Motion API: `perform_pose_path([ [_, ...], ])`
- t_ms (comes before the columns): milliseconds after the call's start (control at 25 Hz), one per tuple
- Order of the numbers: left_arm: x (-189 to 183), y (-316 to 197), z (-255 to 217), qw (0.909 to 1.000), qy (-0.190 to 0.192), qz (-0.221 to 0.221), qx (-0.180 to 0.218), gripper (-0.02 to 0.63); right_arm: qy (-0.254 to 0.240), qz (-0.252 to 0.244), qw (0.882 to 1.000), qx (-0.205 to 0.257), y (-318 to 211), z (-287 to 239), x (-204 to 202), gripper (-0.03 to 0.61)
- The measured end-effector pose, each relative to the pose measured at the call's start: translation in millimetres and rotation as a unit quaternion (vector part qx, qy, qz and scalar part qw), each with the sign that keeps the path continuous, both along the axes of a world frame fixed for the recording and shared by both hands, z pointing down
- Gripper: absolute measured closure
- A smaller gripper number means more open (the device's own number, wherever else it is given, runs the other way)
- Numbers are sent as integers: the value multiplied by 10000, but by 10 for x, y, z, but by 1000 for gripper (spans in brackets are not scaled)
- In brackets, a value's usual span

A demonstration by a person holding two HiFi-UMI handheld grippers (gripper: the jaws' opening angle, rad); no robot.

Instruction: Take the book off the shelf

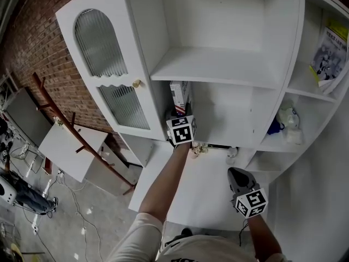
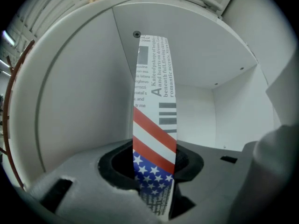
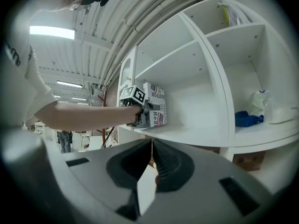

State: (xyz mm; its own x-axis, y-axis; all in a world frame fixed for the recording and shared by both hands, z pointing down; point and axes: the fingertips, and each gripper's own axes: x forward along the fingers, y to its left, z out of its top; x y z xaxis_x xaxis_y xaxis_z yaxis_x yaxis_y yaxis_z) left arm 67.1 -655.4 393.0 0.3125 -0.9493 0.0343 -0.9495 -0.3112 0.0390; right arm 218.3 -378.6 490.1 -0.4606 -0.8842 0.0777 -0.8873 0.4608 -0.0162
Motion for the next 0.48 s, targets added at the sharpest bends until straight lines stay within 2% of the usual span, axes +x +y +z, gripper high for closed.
perform_pose_path([
  [280, 10, 268, 44, 9994, 59, 322, -149, 448, -29, -47, 10000, 69, 45, -65, -103, 548],
  [480, -29, 517, 1, 9990, 110, 436, -59, 448, -74, -82, 9999, 70, 116, -61, -159, 548],
])
